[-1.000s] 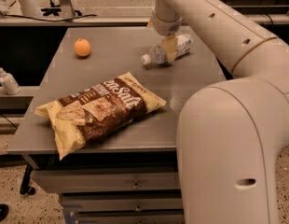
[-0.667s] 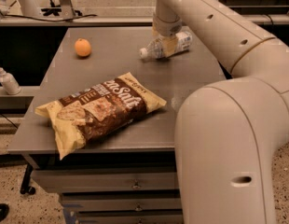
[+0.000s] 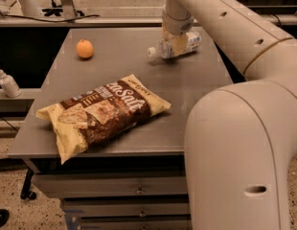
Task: Place blue plastic bottle upright
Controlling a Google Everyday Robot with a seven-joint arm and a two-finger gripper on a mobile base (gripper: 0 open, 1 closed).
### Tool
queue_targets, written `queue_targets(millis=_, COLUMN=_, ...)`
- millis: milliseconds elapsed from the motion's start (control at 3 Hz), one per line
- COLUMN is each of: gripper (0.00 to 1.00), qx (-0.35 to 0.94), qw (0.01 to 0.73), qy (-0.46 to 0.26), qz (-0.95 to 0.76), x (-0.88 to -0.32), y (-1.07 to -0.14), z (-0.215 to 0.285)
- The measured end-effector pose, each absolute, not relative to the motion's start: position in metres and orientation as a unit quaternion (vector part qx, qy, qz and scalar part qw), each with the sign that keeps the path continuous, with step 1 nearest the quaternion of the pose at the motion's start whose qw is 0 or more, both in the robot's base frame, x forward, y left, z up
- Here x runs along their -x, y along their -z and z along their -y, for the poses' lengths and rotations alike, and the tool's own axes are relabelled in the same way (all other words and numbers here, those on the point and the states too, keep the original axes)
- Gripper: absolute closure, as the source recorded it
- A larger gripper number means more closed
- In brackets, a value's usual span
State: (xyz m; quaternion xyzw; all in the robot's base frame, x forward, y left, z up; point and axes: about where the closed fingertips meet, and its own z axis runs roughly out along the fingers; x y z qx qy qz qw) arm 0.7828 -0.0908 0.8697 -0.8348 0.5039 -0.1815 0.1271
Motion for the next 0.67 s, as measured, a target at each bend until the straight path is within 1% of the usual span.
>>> queue_targets(millis=333, gripper=1.0, qx=0.822, qw=0.15, qy=0.145, qz=-0.53, x=-0.76, y=-0.898, z=0.093)
queue_targets(millis=667, gripper=1.0, qx=0.793, qw=0.182, qy=0.066, qz=-0.577, x=-0.724, y=-0.929, z=0.099)
